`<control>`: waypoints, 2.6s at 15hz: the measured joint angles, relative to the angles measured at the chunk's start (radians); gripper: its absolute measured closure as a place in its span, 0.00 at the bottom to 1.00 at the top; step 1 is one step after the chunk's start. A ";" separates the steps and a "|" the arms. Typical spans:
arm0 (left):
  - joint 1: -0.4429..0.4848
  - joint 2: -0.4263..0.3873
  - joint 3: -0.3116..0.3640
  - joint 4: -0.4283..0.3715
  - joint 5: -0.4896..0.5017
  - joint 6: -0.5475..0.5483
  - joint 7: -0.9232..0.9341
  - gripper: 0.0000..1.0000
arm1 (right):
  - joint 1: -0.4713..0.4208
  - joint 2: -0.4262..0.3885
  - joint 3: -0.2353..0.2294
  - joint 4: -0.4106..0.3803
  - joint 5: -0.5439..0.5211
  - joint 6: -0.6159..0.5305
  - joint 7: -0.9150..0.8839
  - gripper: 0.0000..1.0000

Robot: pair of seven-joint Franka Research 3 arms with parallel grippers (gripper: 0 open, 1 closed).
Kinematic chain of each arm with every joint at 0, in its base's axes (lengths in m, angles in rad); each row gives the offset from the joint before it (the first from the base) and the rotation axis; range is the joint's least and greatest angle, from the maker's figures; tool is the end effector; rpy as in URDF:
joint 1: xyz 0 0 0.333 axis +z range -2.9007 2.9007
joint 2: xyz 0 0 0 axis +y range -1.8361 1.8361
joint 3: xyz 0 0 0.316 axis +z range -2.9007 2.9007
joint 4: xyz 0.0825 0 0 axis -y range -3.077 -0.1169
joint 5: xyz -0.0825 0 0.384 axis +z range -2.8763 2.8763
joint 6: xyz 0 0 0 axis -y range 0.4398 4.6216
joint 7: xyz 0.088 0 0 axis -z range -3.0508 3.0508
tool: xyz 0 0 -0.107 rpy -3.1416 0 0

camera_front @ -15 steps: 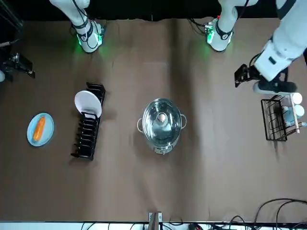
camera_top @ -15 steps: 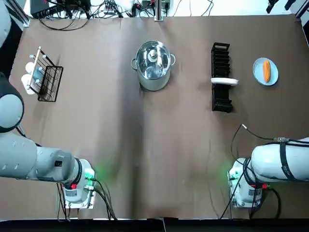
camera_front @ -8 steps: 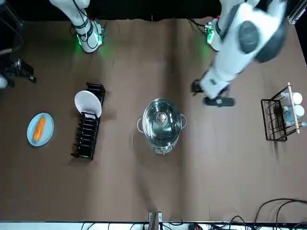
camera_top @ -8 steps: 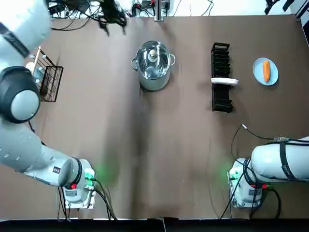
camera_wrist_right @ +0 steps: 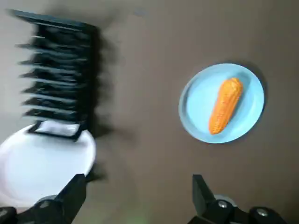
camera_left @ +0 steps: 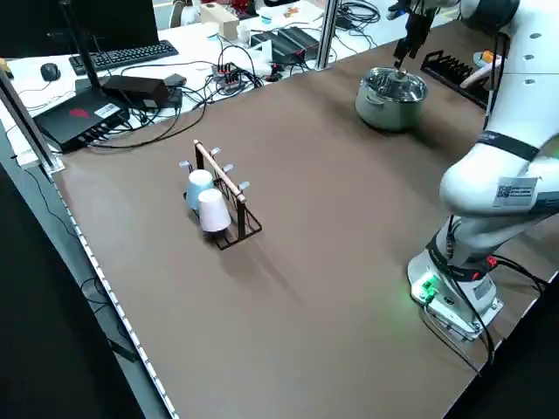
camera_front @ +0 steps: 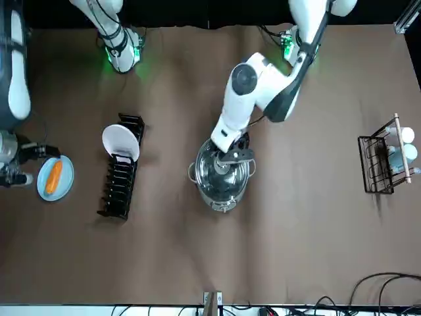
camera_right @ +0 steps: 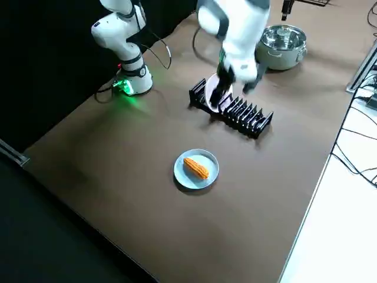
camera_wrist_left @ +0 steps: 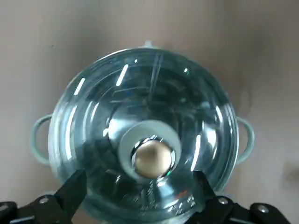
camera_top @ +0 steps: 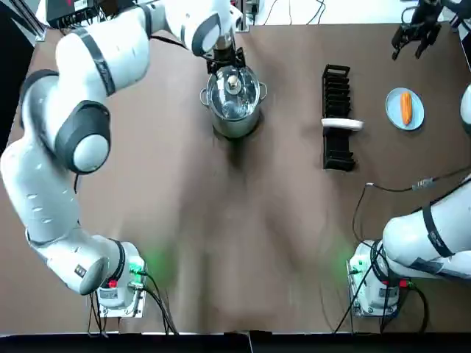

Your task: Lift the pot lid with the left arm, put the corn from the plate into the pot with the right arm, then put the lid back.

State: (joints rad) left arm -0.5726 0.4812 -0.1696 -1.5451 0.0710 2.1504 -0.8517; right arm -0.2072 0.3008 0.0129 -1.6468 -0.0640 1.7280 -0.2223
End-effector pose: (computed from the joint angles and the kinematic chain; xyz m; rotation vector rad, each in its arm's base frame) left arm 0.5302 -0.4583 0.3886 3.0310 0.1495 0.1232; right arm 0.6095 -0.1266 0.4224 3.1094 0.0697 -0.3541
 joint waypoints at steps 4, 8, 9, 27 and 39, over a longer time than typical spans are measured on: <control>-0.096 0.090 0.109 0.061 0.009 0.063 -0.045 0.00 | -0.077 0.137 -0.004 0.000 -0.007 0.155 -0.002 0.00; -0.148 0.107 0.165 0.071 0.009 0.071 -0.083 0.00 | -0.137 0.220 -0.005 0.002 -0.007 0.255 0.001 0.00; -0.148 0.110 0.165 0.072 0.009 0.077 -0.096 0.00 | -0.150 0.238 -0.005 0.001 -0.006 0.278 0.002 0.00; -0.162 0.122 0.167 0.074 -0.016 0.067 -0.154 0.31 | -0.242 0.358 -0.001 -0.078 -0.015 0.461 -0.031 0.22; -0.116 0.040 0.173 0.112 -0.039 -0.096 -0.154 0.49 | -0.237 0.358 0.009 -0.065 -0.016 0.536 -0.035 0.46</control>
State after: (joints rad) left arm -0.6889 0.5213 0.0032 -1.4330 0.0317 2.0545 -1.0057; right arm -0.4443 0.6588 0.0222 -1.7116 -0.0801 2.2643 -0.2576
